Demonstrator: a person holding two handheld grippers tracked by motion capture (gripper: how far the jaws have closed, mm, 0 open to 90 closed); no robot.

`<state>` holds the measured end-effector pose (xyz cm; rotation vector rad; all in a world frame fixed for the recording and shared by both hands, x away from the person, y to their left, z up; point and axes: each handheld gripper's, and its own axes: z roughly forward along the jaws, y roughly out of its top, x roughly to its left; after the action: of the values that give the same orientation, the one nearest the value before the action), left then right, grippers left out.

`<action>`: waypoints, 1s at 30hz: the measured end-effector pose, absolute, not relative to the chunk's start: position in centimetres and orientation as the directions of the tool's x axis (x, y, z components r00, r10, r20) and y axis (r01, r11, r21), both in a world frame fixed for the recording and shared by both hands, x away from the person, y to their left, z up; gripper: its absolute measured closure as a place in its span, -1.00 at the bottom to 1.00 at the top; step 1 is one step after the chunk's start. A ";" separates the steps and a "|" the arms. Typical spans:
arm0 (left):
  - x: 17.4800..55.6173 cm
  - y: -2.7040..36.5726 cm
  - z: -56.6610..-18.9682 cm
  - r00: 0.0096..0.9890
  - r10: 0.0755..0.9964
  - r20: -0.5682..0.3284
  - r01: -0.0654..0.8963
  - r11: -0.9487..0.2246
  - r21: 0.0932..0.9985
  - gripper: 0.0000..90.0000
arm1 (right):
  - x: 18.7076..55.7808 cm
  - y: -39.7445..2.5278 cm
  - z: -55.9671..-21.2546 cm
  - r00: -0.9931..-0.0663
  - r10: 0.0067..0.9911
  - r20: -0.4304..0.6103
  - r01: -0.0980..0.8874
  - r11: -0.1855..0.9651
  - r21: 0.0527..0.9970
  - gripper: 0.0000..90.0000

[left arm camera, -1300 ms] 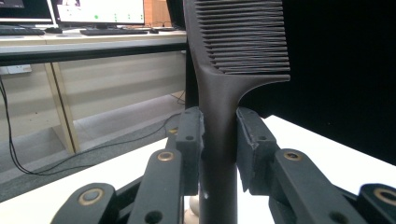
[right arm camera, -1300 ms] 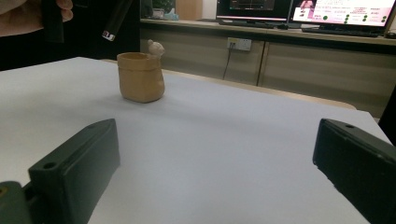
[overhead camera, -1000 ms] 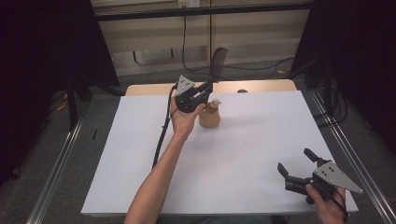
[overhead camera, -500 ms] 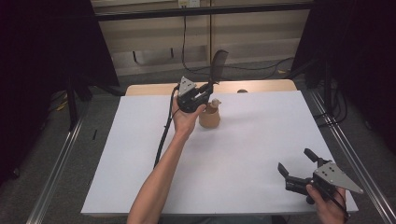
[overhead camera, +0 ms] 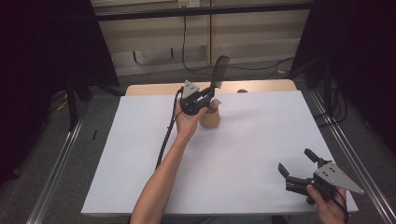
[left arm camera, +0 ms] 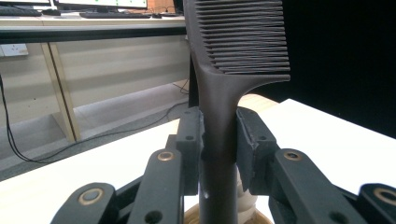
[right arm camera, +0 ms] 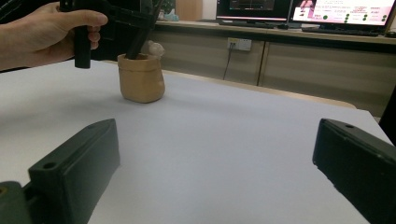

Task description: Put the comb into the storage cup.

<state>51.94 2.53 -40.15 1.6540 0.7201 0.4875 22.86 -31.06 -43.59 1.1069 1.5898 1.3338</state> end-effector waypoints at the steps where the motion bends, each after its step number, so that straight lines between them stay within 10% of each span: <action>1: 51.9 2.6 -40.2 0.720 0.690 -0.074 0.193 -0.097 0.976 0.62 | 22.9 -31.1 -43.6 -0.326 0.945 -0.024 0.139 0.073 0.988 -1.00; 30: 50.9 3.7 -42.0 0.732 0.677 -0.074 0.211 -0.122 0.970 0.62 | 22.9 -31.0 -43.6 -0.324 0.946 -0.029 0.140 0.078 0.987 -1.00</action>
<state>50.89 3.69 -41.99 1.6828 0.7170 0.4629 22.87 -31.00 -43.62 1.1062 1.5901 1.3283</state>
